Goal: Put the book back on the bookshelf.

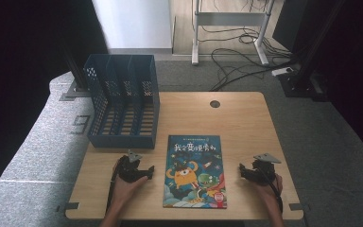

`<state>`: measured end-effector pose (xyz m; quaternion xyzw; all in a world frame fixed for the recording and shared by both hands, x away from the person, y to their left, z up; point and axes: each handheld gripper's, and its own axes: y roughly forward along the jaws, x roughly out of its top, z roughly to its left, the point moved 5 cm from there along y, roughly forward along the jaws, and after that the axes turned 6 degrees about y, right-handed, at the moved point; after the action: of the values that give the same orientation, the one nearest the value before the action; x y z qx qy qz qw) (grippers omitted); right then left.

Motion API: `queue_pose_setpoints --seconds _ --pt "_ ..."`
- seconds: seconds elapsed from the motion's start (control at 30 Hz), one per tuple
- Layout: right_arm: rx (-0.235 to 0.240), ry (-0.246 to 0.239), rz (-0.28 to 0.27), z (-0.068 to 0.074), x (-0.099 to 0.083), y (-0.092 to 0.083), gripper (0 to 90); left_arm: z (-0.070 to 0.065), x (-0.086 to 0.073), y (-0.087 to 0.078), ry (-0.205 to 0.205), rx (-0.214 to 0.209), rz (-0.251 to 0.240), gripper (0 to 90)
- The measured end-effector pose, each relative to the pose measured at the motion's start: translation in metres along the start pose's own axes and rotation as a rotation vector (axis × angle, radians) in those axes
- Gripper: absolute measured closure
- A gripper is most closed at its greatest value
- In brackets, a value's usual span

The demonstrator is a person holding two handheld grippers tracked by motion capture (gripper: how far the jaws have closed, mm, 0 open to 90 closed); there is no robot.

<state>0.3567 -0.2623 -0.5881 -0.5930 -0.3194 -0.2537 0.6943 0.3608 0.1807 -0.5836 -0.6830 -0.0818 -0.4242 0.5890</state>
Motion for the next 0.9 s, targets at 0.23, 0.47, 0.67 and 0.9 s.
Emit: queue_pose_setpoints --seconds 0.23,0.47,0.67,0.9 --pt "0.015 0.028 -0.011 -0.001 0.002 -0.002 21.9 -0.001 0.009 -0.004 -0.014 -0.022 -0.035 13.1" --pt "0.052 0.051 -0.053 0.004 0.008 -0.011 22.2 -0.006 0.02 -0.014 -0.009 -0.043 -0.084 14.4" --pt "0.102 0.053 -0.085 0.019 0.021 -0.015 22.9 -0.015 0.03 -0.019 -0.006 -0.072 -0.083 14.9" --pt "0.144 0.035 -0.112 0.043 0.046 -0.015 22.9 -0.016 0.047 -0.019 0.0 -0.083 -0.083 15.8"
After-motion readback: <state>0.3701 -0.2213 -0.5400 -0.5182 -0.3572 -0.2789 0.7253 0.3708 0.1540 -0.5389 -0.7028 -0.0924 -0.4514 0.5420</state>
